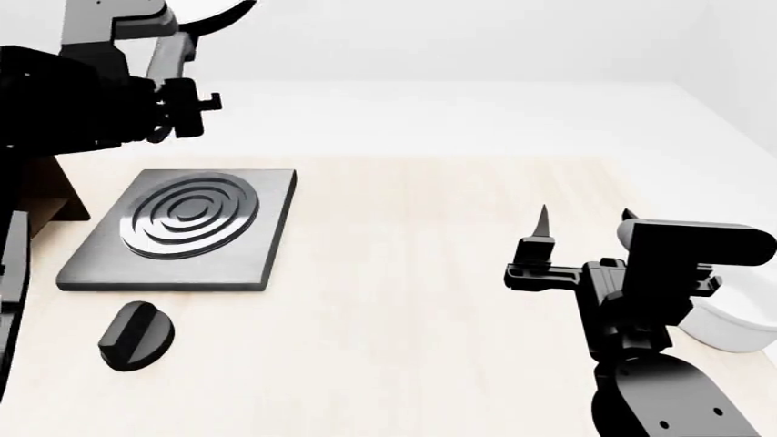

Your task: Put the frying pan on top of the cabinet.

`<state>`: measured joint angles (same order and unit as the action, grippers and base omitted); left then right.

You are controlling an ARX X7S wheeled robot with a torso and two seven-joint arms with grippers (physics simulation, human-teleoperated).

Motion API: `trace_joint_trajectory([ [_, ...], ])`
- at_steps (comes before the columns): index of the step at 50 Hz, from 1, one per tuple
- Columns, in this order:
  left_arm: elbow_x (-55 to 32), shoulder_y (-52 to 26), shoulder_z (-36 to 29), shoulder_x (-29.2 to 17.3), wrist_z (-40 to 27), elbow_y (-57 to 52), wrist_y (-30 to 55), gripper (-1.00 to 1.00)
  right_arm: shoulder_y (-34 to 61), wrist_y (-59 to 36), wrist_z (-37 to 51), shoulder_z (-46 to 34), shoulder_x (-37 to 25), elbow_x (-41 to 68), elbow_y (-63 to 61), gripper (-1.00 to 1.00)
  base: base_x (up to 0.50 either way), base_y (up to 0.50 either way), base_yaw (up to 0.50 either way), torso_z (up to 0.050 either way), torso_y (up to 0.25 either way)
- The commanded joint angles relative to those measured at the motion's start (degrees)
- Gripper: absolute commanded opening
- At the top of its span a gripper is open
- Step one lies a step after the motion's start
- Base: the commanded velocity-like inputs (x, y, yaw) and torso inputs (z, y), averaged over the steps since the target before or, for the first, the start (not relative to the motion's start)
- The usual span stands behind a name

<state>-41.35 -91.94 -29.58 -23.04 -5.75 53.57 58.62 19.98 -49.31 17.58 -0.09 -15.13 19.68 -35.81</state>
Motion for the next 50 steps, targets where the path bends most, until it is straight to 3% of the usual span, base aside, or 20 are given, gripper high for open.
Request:
trace_joint_trajectory([
  [1, 22.31, -13.60, 15.77, 3.68, -8.90, 21.41, -5.26, -1.00, 0.05, 0.26, 0.21, -0.44, -0.12, 0.15, 0.58, 1.00, 0.00, 0.00, 0.00, 0.000, 0.000],
  [6, 31.57, -13.32, 28.01, 2.69, -14.49, 21.40, -5.21, -1.00, 0.11, 0.18, 0.35, -0.34, -0.21, 0.34, 0.59, 1.00, 0.00, 0.00, 0.00, 0.000, 0.000],
  [9, 35.80, -12.73, 31.14, 2.27, -16.93, 21.41, -6.59, -1.00, 0.13, 0.24, 0.45, -0.40, -0.24, 0.35, 0.70, 1.00, 0.00, 0.00, 0.00, 0.000, 0.003],
  [23, 39.52, -10.11, 48.31, -4.36, -30.50, 21.41, -6.10, -1.00, 0.21, 0.45, 0.85, -1.13, -0.38, 0.32, 1.24, 1.00, 0.00, 0.00, 0.00, 0.001, 0.001],
  [39, 41.27, -7.86, 50.93, -5.35, -29.85, 21.41, -6.43, -1.00, 0.18, 0.95, 1.12, -1.64, -0.63, 0.44, 1.69, 1.00, 0.00, 0.00, 0.00, 0.000, 0.001],
  [50, 41.59, -6.36, 51.42, -6.11, -32.88, 21.41, -6.23, -1.00, 0.18, 1.09, 1.30, -1.78, -0.74, 0.71, 1.92, 1.00, 0.00, 0.00, 0.00, 0.001, -0.030],
])
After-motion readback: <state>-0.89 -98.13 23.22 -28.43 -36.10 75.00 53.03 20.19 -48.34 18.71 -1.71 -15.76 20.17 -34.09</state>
